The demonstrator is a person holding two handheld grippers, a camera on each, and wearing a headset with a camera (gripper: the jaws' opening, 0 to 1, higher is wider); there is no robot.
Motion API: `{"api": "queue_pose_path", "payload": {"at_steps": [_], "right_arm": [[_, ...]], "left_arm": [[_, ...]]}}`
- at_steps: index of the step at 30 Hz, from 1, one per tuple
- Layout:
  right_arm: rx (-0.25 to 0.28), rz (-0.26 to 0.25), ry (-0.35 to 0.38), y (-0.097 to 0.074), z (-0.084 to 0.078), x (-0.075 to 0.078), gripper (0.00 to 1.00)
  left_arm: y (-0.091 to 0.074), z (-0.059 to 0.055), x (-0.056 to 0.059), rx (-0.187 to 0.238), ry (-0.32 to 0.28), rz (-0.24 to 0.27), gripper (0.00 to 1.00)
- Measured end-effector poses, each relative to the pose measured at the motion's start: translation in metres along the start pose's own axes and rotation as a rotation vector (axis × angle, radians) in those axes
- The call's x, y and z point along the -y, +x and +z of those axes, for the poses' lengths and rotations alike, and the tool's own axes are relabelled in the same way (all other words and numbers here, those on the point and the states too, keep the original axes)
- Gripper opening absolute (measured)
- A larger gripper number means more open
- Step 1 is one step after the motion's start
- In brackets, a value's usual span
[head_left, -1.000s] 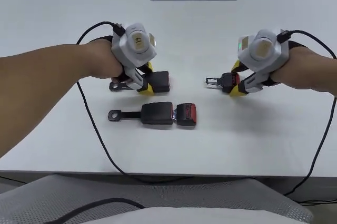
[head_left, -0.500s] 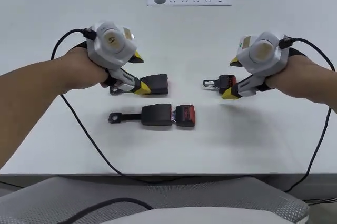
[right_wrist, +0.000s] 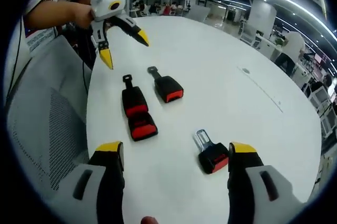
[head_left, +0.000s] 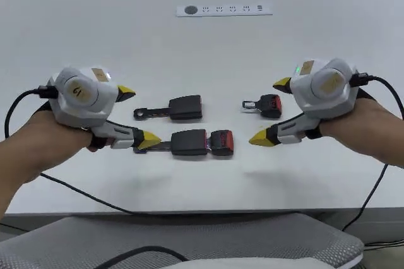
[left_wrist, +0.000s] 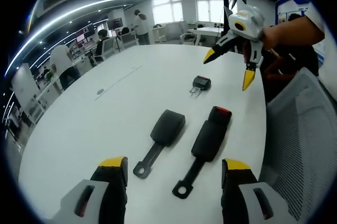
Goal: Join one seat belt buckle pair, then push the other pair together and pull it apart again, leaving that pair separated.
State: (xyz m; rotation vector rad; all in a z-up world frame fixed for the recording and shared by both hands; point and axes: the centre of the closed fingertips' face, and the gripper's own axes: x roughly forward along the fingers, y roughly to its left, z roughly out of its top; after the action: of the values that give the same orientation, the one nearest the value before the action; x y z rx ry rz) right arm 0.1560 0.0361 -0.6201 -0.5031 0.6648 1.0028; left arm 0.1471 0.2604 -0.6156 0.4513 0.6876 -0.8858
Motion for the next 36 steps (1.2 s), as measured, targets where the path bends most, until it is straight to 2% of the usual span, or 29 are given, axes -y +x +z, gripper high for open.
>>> {"api": "queue_pose_path", "payload": {"at_steps": [5,7,11,13,15,17,18,22,25,29,33,35,36], "right_arm": [[-0.023,-0.006,-0.023,-0.010,-0.013,-0.012,0.88],[-0.020,-0.015,-0.014,-0.016,-0.017,-0.012,0.91],[0.001,-0.041,0.047,-0.026,-0.024,-0.013,0.97],[-0.005,-0.049,0.065,-0.028,-0.030,-0.014,0.99],[-0.024,-0.064,0.064,-0.029,-0.037,-0.017,1.00],[0.005,-0.068,0.107,-0.030,-0.037,-0.020,1.00],[0.017,-0.074,0.126,-0.031,-0.037,-0.019,1.00],[0.047,-0.098,0.202,-0.032,-0.037,-0.014,1.00],[0.067,-0.113,0.188,-0.037,-0.033,-0.013,1.00],[0.062,-0.118,0.204,-0.036,-0.037,-0.013,1.00],[0.072,-0.128,0.214,-0.039,-0.036,-0.018,1.00],[0.075,-0.126,0.222,-0.039,-0.037,-0.018,0.99],[0.071,-0.122,0.231,-0.038,-0.038,-0.022,0.99]], "left_arm": [[-0.009,-0.020,0.001,-0.005,-0.054,0.020,0.78],[-0.015,-0.026,0.003,-0.014,-0.070,0.026,0.81],[-0.020,-0.040,0.004,-0.024,-0.129,0.051,0.88],[-0.019,-0.044,0.007,-0.012,-0.134,0.055,0.91],[-0.018,-0.047,0.010,-0.018,-0.140,0.073,1.00],[-0.017,-0.053,0.008,-0.018,-0.133,0.095,1.00],[-0.017,-0.056,0.008,-0.016,-0.135,0.090,1.00],[-0.023,-0.059,0.015,-0.004,-0.152,0.081,1.00],[-0.026,-0.059,0.014,0.004,-0.153,0.091,1.00],[-0.026,-0.061,0.012,0.020,-0.191,0.091,1.00],[-0.025,-0.060,0.015,0.028,-0.190,0.084,1.00],[-0.024,-0.053,0.016,0.064,-0.187,0.080,1.00],[-0.024,-0.046,0.017,0.111,-0.206,0.075,1.00]]}}
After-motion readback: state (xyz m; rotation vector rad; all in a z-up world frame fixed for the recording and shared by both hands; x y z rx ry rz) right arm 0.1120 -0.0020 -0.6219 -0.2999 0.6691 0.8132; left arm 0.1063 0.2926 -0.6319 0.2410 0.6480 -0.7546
